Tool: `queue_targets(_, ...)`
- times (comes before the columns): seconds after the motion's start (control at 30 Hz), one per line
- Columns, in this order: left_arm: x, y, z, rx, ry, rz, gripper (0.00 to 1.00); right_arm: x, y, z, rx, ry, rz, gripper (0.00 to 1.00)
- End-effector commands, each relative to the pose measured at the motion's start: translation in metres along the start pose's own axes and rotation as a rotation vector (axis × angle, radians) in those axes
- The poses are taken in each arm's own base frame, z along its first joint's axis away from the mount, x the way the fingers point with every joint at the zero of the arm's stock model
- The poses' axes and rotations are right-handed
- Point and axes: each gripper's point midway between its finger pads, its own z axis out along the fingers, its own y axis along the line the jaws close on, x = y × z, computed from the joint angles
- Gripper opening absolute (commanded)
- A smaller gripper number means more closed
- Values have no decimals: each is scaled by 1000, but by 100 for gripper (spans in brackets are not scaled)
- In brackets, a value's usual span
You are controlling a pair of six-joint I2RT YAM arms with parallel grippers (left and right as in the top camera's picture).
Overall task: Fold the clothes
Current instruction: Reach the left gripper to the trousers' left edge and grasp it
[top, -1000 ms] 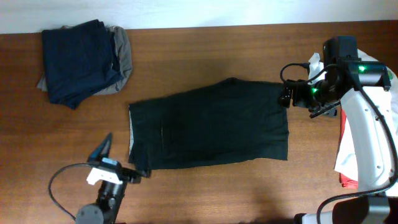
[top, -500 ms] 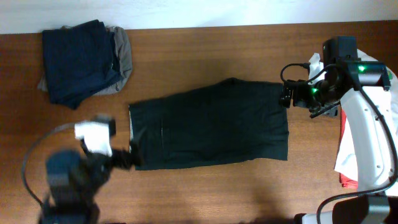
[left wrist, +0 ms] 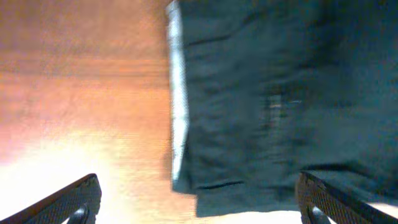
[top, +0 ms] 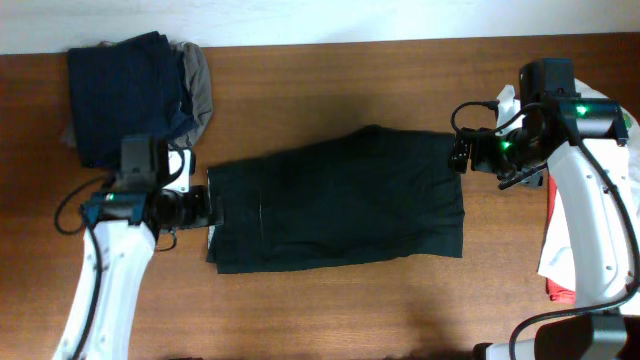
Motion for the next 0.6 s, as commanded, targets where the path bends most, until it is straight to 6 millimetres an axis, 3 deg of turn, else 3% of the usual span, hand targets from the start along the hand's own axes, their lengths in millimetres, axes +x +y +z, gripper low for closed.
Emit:
queue_targets(0.0, 6, -5, 26, 27, 101, -72, 99, -2, -2, -3, 9, -10, 11, 98)
queue_targets(0.1, 18, -24, 44, 143, 196, -89, 99, -2, -2, -3, 9, -10, 11, 98)
queue_targets(0.4, 41, -11, 98, 105, 369, -130, 99, -2, -2, -3, 9, -11, 11, 98)
queue_targets(0.57, 39, -10, 112, 109, 369, -132, 99, -2, -2, -3, 9, -11, 11, 98)
